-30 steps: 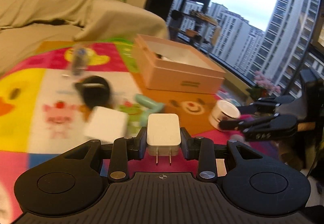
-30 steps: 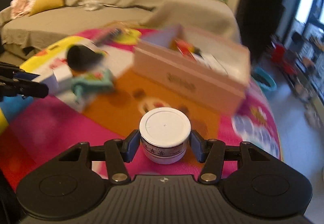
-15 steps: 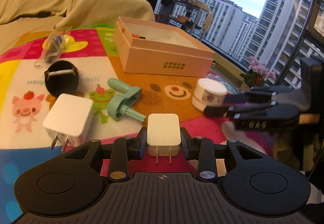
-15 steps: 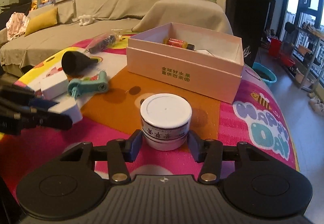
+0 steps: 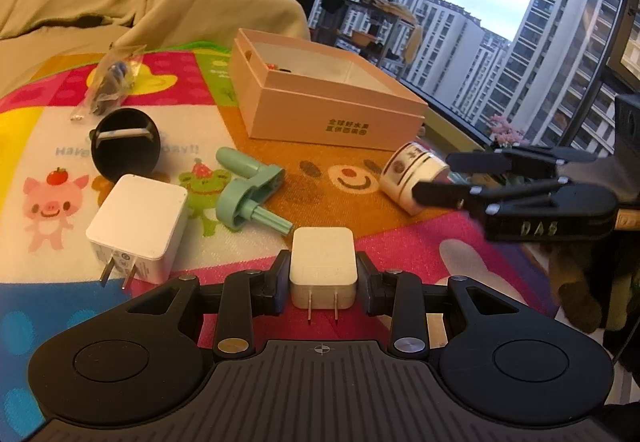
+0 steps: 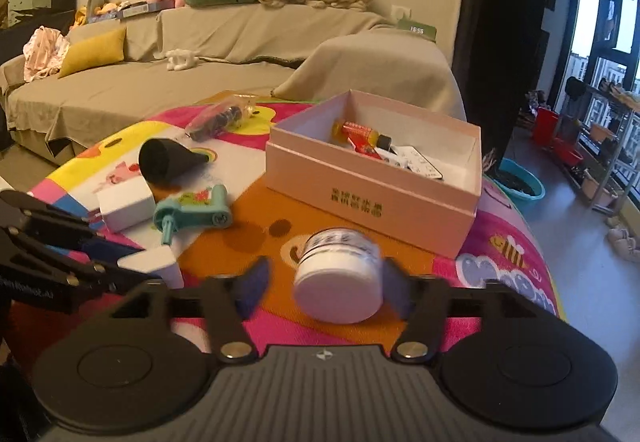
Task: Organize rigid objects
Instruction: 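Drop the adapter into the pink box with left tool while right tool drops the jar in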
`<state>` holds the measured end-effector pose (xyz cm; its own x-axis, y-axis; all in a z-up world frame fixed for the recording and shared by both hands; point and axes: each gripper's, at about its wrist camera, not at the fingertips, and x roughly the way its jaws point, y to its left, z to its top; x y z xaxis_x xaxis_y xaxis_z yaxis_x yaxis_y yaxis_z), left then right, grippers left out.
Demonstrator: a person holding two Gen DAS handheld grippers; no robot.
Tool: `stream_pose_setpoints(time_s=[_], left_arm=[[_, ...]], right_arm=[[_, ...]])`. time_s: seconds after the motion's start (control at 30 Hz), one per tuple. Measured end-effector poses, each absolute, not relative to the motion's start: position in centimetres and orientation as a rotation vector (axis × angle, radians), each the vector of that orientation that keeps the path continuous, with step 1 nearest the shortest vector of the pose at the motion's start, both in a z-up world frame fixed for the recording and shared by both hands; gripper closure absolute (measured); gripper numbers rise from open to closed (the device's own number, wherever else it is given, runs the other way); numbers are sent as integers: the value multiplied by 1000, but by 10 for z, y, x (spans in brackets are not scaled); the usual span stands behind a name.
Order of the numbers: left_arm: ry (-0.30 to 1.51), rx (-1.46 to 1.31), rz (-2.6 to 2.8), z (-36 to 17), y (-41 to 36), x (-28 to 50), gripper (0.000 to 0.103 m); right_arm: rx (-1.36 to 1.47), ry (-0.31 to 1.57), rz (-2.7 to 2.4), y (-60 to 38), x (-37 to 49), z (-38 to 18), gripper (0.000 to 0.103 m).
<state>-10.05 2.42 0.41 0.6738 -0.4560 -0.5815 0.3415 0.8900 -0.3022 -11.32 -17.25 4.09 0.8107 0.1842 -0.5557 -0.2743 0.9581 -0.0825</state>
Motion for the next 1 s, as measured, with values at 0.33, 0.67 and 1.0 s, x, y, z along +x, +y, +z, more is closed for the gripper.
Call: stream_pose_setpoints(time_s=[0.33,0.67,1.0], left_arm=[[699,-165,-448,4,23,-101,66],[642,-32,-489,34,2,-89,66],[455,81,-438,109,-46,31,67]], right_arm=[[-114,626,140,-189,-86,14,39],[-87,539,129,-210,-109,67,49],[-101,532,125,-220,-121,68,49]])
